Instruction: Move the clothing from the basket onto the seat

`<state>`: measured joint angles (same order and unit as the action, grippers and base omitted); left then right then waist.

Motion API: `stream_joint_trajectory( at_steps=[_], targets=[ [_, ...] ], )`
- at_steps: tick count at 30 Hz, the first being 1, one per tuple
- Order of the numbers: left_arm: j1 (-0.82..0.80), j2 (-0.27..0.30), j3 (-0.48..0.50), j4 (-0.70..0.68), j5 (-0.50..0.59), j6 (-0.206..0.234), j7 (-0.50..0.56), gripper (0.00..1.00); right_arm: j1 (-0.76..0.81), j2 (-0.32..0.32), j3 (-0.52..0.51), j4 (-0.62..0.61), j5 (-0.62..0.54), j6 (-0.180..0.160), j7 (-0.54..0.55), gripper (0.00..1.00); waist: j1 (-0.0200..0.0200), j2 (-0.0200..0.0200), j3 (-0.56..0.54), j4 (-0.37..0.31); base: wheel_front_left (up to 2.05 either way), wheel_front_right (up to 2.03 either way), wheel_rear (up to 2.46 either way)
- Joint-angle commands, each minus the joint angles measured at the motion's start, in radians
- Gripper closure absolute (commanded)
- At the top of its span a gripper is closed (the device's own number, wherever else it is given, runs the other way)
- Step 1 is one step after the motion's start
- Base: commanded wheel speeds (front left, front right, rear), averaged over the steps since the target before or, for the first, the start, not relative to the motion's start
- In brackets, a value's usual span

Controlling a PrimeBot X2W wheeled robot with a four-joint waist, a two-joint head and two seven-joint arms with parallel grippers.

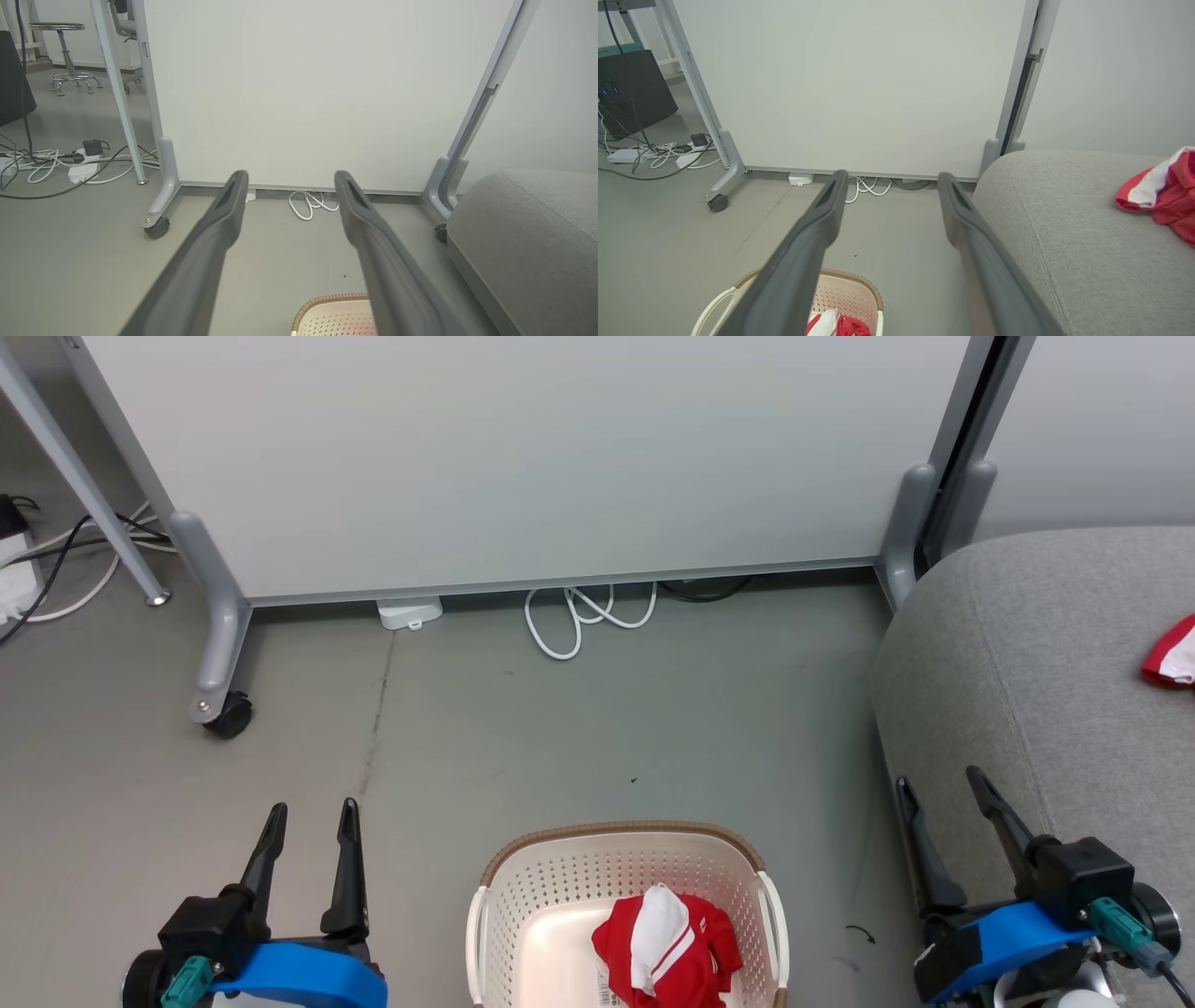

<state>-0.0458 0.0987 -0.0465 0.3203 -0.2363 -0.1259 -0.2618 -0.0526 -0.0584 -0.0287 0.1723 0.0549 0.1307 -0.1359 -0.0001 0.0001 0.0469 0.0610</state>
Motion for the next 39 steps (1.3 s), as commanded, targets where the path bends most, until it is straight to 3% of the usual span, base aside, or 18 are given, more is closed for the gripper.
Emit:
stream_joint_trajectory(
  at_steps=[1,27,39],
  targets=[
    [0.006,0.005,0.002,0.001,-0.001,-0.007,-0.005,0.0,0.015,0.004,-0.004,-0.006,0.003,0.0,0.002,0.0,0.0001,-0.0001,-0.003,0.005,0.0,0.0,0.0],
    [-0.018,0.011,-0.017,0.003,-0.007,-0.005,-0.005,0.0,0.018,0.009,-0.006,-0.029,0.013,0.0,0.016,0.0,0.0001,-0.0001,0.026,-0.008,0.0,0.0,0.0],
    [-0.158,0.012,-0.181,0.157,-0.06,-0.004,-0.005,0.0,-0.041,0.008,0.043,-0.054,0.012,0.0,0.018,0.0,0.0001,-0.0001,0.17,-0.081,0.0,0.0,0.0]
  ],
)
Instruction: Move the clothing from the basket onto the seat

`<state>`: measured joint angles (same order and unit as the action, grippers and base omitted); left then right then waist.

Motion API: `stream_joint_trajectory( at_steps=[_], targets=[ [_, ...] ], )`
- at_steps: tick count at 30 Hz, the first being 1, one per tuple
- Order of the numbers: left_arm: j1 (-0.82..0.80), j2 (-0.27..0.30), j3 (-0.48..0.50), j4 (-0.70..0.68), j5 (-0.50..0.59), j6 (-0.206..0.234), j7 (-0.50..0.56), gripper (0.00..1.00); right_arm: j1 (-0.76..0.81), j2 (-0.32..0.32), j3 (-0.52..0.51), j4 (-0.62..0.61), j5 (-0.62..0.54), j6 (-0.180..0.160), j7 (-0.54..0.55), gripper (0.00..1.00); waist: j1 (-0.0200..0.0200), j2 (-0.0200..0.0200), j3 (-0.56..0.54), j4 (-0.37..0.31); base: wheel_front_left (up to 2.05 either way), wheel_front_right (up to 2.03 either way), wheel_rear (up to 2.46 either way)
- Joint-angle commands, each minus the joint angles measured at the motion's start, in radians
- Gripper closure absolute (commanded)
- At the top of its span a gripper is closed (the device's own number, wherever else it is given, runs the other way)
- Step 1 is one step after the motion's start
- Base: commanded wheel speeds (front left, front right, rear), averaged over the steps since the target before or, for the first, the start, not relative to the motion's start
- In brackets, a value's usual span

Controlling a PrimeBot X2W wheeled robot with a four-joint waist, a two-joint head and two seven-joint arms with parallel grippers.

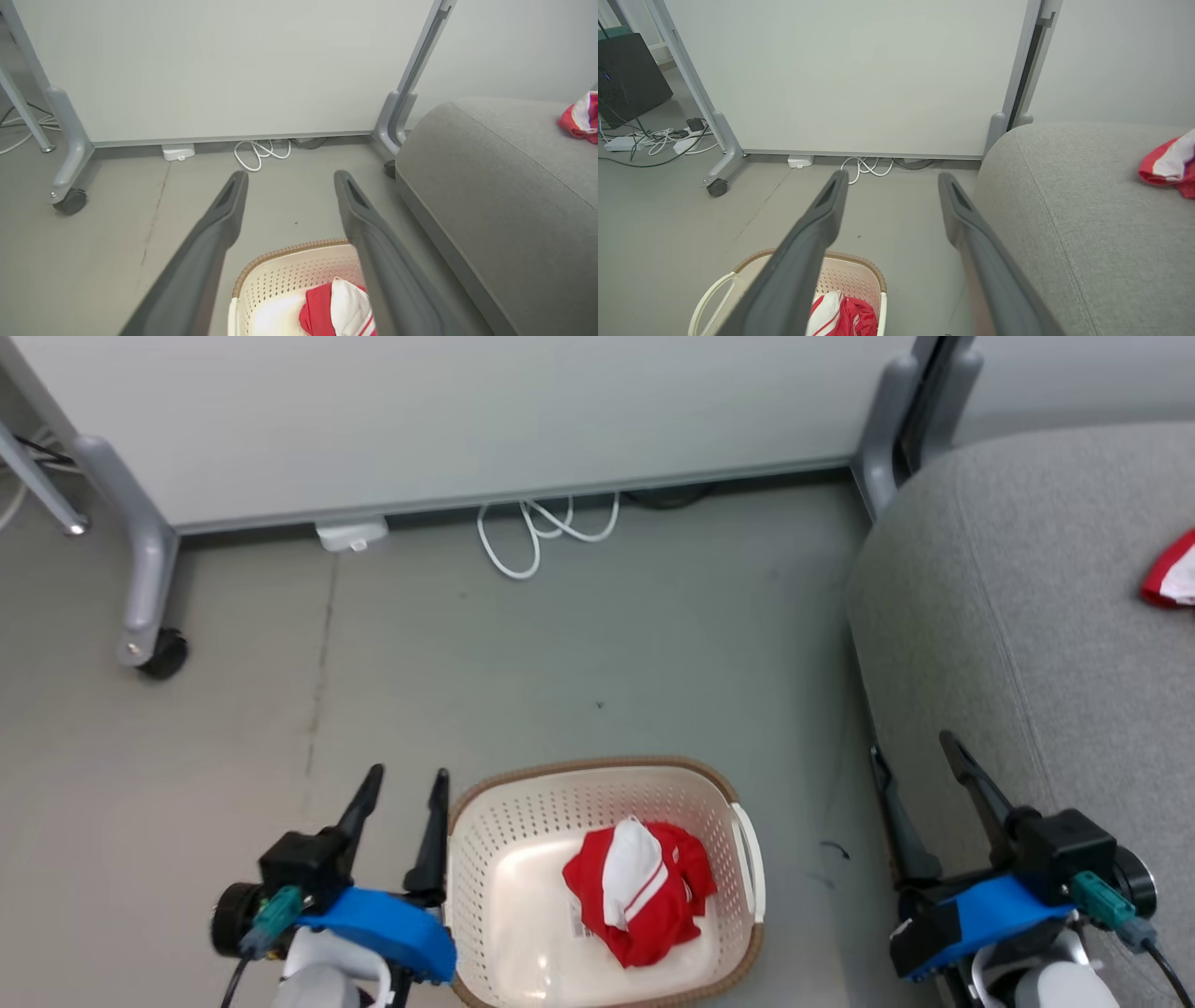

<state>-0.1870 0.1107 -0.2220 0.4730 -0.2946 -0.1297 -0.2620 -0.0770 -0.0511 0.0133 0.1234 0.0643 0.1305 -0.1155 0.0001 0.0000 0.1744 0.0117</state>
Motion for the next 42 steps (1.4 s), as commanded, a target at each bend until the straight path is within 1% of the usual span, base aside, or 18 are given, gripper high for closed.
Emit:
stream_joint_trajectory(
  at_steps=[1,6,12,17,20,26,34,38,42],
  targets=[
    [-0.035,0.002,-0.025,0.027,-0.009,-0.001,-0.005,0.0,-0.025,0.001,0.007,-0.008,0.004,0.0,-0.003,0.0,-0.0001,0.0,0.063,-0.044,0.0,0.0,0.0],
    [-0.135,0.005,-0.119,0.131,-0.046,-0.001,-0.005,0.0,-0.073,0.001,0.03,-0.016,0.013,0.0,-0.015,0.0,-0.0001,0.0,0.176,-0.109,0.0,0.0,0.0],
    [-0.22,0.02,-0.203,0.241,-0.088,-0.001,-0.004,0.0,-0.121,0.001,0.069,-0.006,0.028,0.0,-0.044,0.0,-0.0001,0.0,0.296,-0.201,0.0,0.0,0.0],
    [-0.297,0.031,-0.291,0.337,-0.125,-0.001,-0.005,0.0,-0.151,0.001,0.101,0.006,0.042,0.0,-0.069,0.0,-0.0001,0.0,0.389,-0.252,0.0,0.0,0.0],
    [-0.346,0.029,-0.343,0.401,-0.167,-0.001,0.016,0.0,-0.168,0.001,0.118,0.014,0.054,0.0,-0.083,0.0,-0.0001,0.0,0.439,-0.271,0.0,0.0,0.0],
    [-0.433,0.037,-0.445,0.482,-0.238,-0.001,0.042,0.0,-0.199,0.002,0.138,0.026,0.066,0.0,-0.109,0.0,-0.0001,0.0,0.521,-0.292,0.0,0.0,0.0],
    [-0.5,0.048,-0.552,0.527,-0.339,-0.001,0.067,0.0,-0.218,0.001,0.162,0.031,0.077,0.0,-0.127,0.0,-0.0001,0.0,0.592,-0.311,0.0,0.0,0.0],
    [-0.548,0.071,-0.575,0.558,-0.376,-0.001,0.068,0.0,-0.233,0.001,0.177,0.019,0.083,0.0,-0.134,0.0,-0.0001,0.0,0.624,-0.327,0.0,0.0,0.0],
    [-0.579,0.073,-0.576,0.592,-0.397,-0.001,0.071,0.0,-0.239,0.001,0.188,0.006,0.088,0.0,-0.137,0.0,-0.0001,0.0,0.65,-0.34,0.0,0.0,0.0]
  ],
)
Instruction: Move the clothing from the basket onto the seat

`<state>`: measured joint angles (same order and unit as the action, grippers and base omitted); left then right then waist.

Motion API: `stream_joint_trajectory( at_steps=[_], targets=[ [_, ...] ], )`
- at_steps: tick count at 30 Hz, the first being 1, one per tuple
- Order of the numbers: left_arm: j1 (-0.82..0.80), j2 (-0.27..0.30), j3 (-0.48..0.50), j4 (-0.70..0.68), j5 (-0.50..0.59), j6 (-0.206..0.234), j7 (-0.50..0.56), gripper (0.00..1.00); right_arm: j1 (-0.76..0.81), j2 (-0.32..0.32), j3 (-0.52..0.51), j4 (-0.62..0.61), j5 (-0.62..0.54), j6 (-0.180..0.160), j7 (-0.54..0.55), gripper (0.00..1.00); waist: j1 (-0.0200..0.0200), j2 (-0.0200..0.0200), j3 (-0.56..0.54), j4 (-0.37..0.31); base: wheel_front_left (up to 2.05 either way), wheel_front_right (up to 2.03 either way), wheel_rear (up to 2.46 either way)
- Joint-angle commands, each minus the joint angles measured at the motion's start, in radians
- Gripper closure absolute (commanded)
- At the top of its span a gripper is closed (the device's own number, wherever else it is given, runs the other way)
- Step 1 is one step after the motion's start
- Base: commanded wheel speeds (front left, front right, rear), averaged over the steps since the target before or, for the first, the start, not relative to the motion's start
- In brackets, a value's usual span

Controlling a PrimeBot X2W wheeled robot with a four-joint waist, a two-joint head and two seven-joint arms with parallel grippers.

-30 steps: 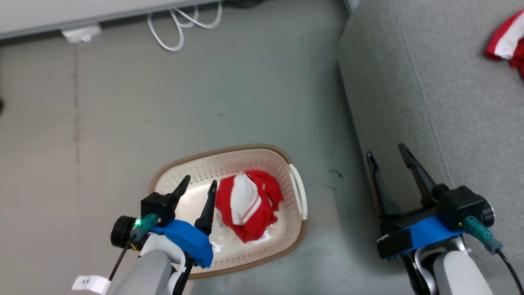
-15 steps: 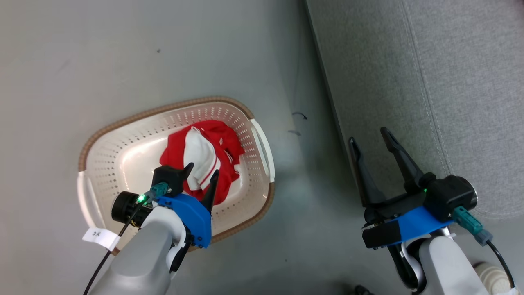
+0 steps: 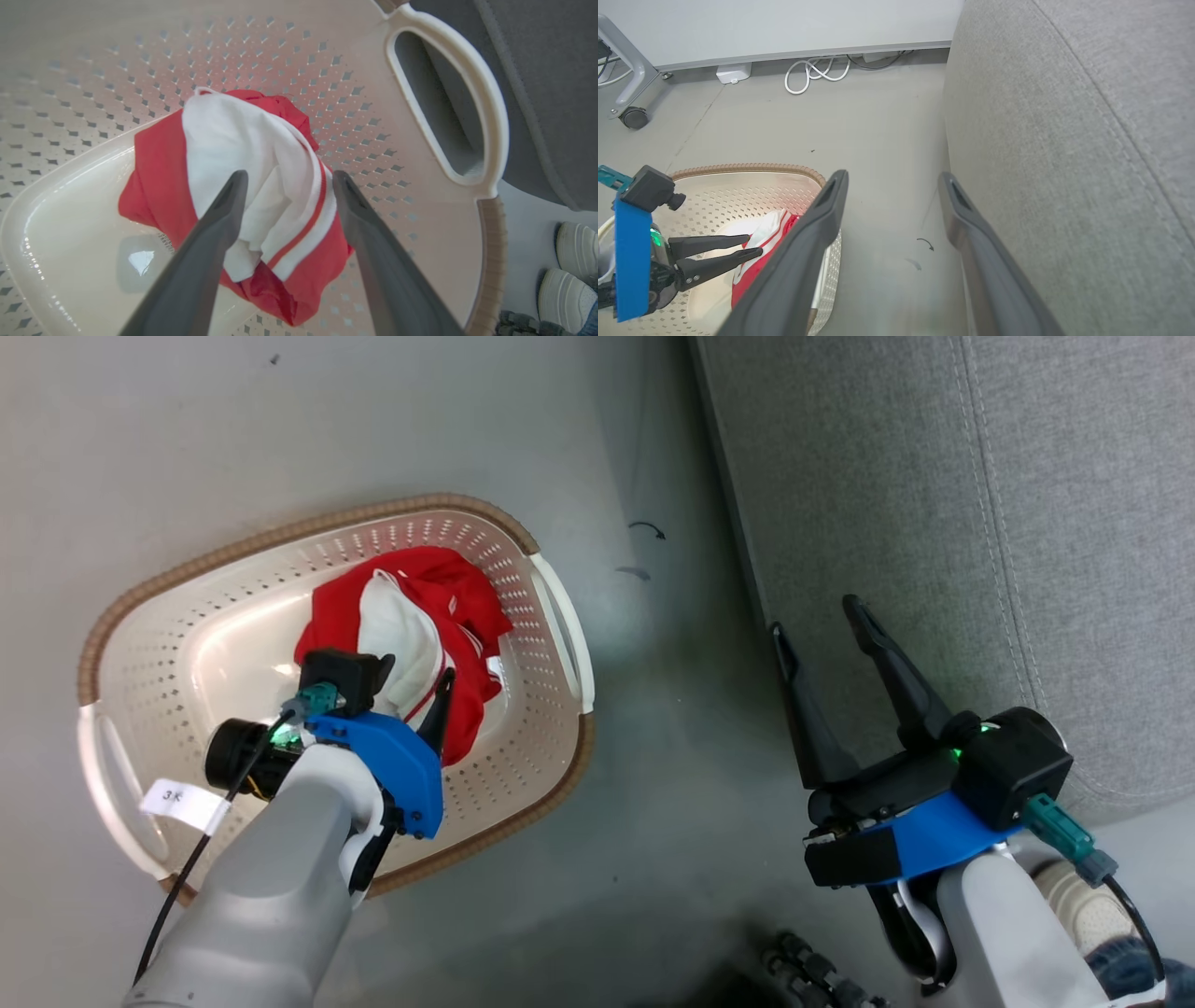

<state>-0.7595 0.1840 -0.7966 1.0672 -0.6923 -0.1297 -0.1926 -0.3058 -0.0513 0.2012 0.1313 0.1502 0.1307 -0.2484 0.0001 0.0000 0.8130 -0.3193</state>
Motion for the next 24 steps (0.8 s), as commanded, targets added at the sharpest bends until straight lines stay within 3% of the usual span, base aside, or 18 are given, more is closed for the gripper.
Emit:
stream_joint_trajectory(
  at_steps=[1,17,18,19,20,24],
  targets=[
    [-0.018,0.001,-0.005,0.006,-0.004,-0.001,0.006,0.0,-0.013,0.002,0.005,-0.005,0.003,0.0,-0.006,0.0,-0.0001,0.0,0.019,-0.014,0.0,0.0,0.0],
    [-0.078,-0.001,-0.099,0.063,-0.088,-0.001,0.088,0.0,-0.035,0.002,0.032,-0.001,0.031,0.0,-0.016,0.0,-0.0001,0.0,0.074,-0.026,0.0,0.0,0.0],
    [-0.082,0.0,-0.107,0.071,-0.089,-0.001,0.098,0.45,-0.037,0.002,0.033,0.0,0.031,0.0,-0.016,0.0,-0.0001,0.0,0.074,-0.024,0.0,0.0,0.0],
    [-0.086,0.0,-0.113,0.08,-0.088,-0.001,0.105,0.69,-0.039,0.002,0.034,0.001,0.031,0.0,-0.016,0.0,-0.0001,0.0,0.073,-0.024,0.0,0.0,0.0],
    [-0.088,-0.003,-0.118,0.083,-0.09,-0.001,0.109,1.0,-0.041,0.002,0.035,0.002,0.031,0.0,-0.017,0.0,-0.0001,0.0,0.073,-0.022,0.0,0.0,0.0],
    [-0.092,-0.012,-0.133,0.093,-0.108,-0.001,0.117,1.0,-0.043,0.002,0.037,0.008,0.031,0.0,-0.018,0.0,-0.0001,0.0,0.066,-0.016,0.0,0.0,0.0]
  ],
)
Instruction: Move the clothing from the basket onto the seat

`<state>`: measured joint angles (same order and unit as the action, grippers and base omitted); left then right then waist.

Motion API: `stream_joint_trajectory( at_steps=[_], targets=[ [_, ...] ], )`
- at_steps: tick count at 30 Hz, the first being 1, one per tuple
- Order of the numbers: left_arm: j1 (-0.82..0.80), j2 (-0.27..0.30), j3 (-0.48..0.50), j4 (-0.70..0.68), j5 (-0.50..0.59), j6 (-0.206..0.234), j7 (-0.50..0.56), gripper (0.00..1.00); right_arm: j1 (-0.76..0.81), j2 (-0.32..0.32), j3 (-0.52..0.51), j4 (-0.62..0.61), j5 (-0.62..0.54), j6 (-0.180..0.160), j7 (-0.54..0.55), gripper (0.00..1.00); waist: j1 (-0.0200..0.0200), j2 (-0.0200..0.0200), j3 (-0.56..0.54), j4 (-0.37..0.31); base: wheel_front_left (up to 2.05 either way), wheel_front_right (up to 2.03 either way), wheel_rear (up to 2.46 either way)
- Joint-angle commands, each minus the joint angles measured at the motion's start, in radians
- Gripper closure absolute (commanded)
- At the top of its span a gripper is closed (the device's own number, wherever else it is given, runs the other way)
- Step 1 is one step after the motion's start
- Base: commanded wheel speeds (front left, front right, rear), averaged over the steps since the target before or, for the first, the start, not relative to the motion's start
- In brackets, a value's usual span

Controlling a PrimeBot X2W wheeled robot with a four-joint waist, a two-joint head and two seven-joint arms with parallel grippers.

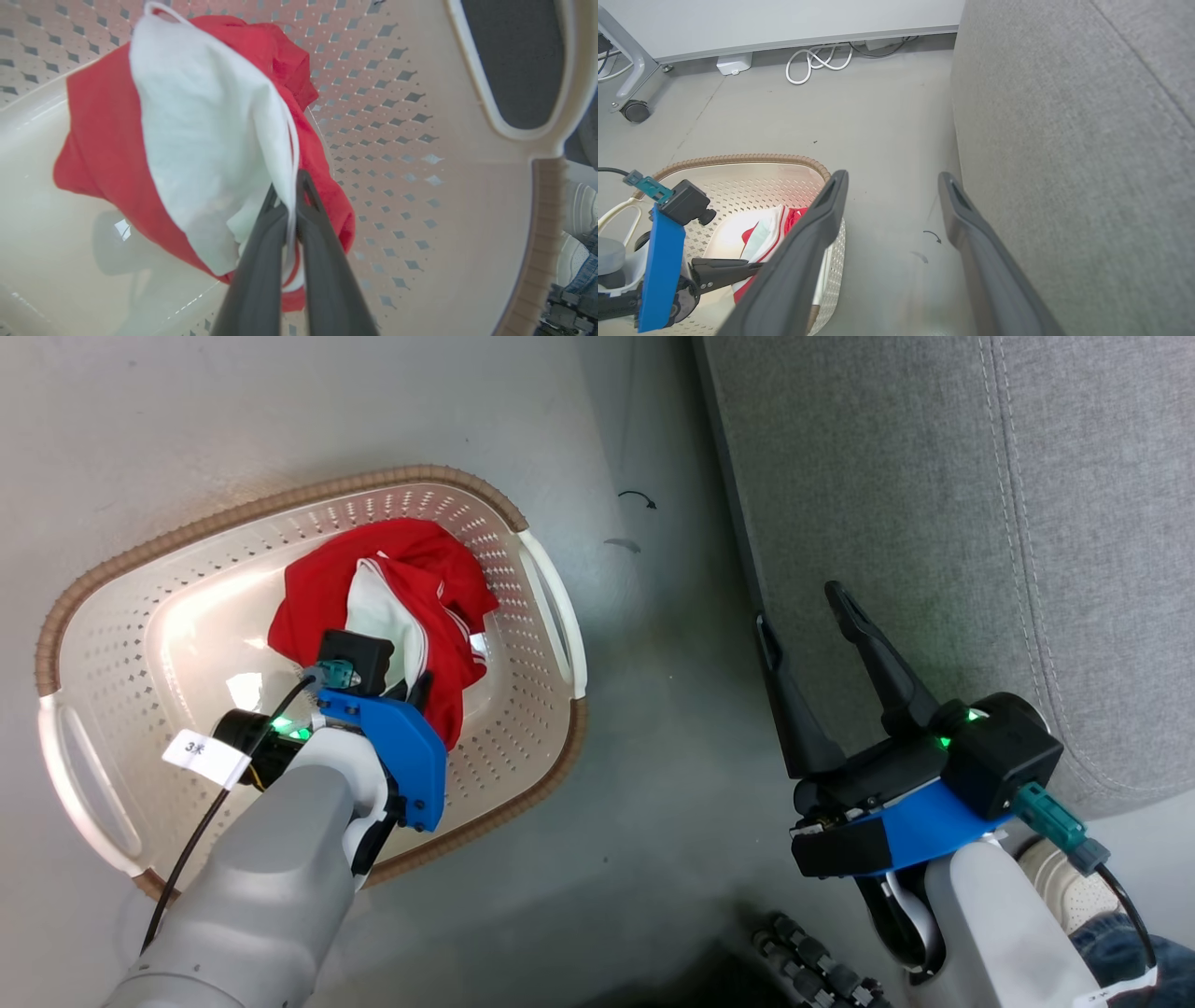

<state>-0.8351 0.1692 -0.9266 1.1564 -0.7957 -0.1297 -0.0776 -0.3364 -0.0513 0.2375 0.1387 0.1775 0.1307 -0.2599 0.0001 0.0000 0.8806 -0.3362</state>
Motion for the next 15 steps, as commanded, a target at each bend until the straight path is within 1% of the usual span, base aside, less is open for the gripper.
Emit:
stream_joint_trajectory(
  at_steps=[1,9,15],
  targets=[
    [-0.017,0.002,-0.006,0.004,-0.008,-0.001,0.001,1.0,-0.013,0.002,0.0,0.003,0.003,0.0,-0.006,0.0,-0.0001,0.0,-0.004,0.003,0.0,0.0,0.0],
    [-0.018,0.001,-0.034,0.003,-0.035,-0.001,-0.015,1.0,-0.018,0.002,-0.001,0.011,-0.006,0.0,-0.007,0.0,-0.0001,0.0,-0.029,0.012,0.0,0.0,0.0],
    [0.002,-0.008,-0.051,-0.01,-0.066,-0.001,-0.036,1.0,-0.023,0.001,-0.003,0.021,-0.017,0.0,-0.006,0.0,-0.0001,0.0,-0.071,0.039,0.0,0.0,0.0]
  ],
)
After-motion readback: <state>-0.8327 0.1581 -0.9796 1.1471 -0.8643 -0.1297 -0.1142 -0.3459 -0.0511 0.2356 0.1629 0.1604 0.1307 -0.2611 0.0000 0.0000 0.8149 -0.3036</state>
